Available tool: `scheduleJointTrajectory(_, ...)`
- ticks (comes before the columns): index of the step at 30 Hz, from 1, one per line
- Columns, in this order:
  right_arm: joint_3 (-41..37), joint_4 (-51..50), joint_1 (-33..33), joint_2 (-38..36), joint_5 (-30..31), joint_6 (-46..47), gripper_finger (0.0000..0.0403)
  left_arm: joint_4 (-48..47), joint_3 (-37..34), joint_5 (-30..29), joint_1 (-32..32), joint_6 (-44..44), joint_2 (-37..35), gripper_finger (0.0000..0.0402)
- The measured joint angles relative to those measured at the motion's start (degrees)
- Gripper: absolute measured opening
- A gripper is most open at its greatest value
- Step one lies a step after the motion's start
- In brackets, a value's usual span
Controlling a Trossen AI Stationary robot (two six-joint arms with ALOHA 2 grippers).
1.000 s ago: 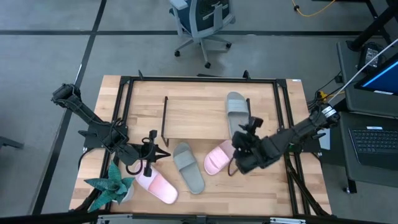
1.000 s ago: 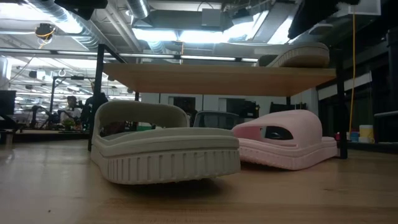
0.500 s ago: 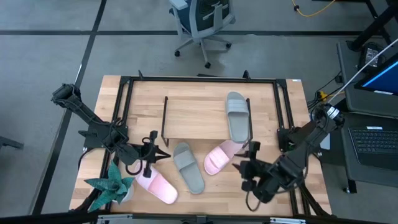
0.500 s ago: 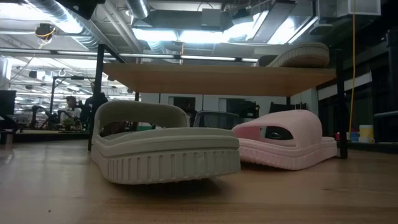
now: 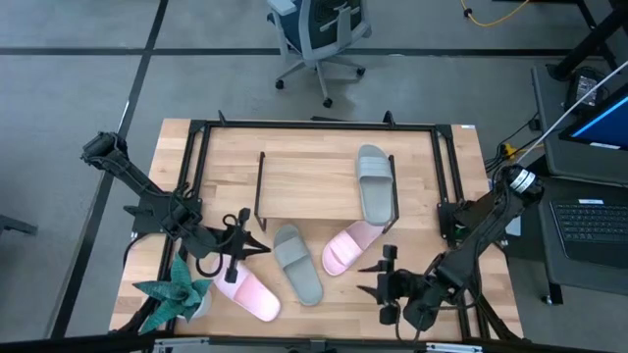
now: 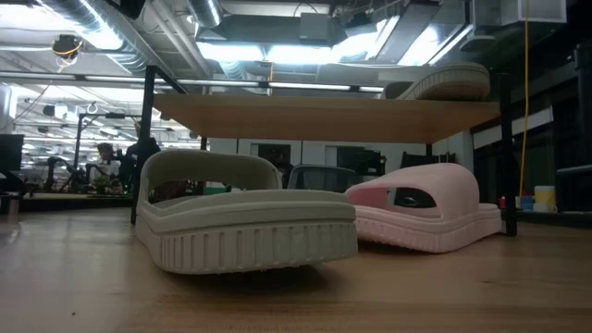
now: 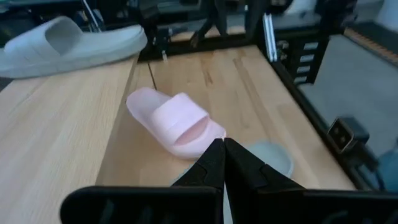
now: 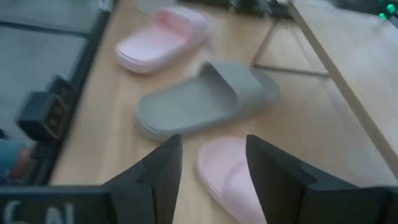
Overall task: Pick and place slides into the shelf
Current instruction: Put the gray slide on the shelf
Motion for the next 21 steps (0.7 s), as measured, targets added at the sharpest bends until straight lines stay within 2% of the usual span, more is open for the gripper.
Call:
scheduleJointTrajectory(6,-5.53,22.0,0.0,0.0,-0.44,-17.11,0.0179,3.22,0.0,6.06,0.02,0.02,0.0,0.0)
scheduleJointTrajectory(9,-9.13,32.14,-0.04,0.0,-4.01,-22.82,0.0179,4.03,0.0,7.95,-0.25,0.08,0.04,0.0)
scheduleJointTrajectory(17,-14.12,34.17,-1.09,-0.02,-4.66,-16.68,0.0179,5.44,0.0,9.25,-2.95,-0.24,1.8,0.0)
scheduleJointTrajectory(21,-14.5,36.94,-2.42,-0.02,-4.75,-18.28,0.0179,9.46,0.0,8.91,-3.75,-1.54,5.38,0.0)
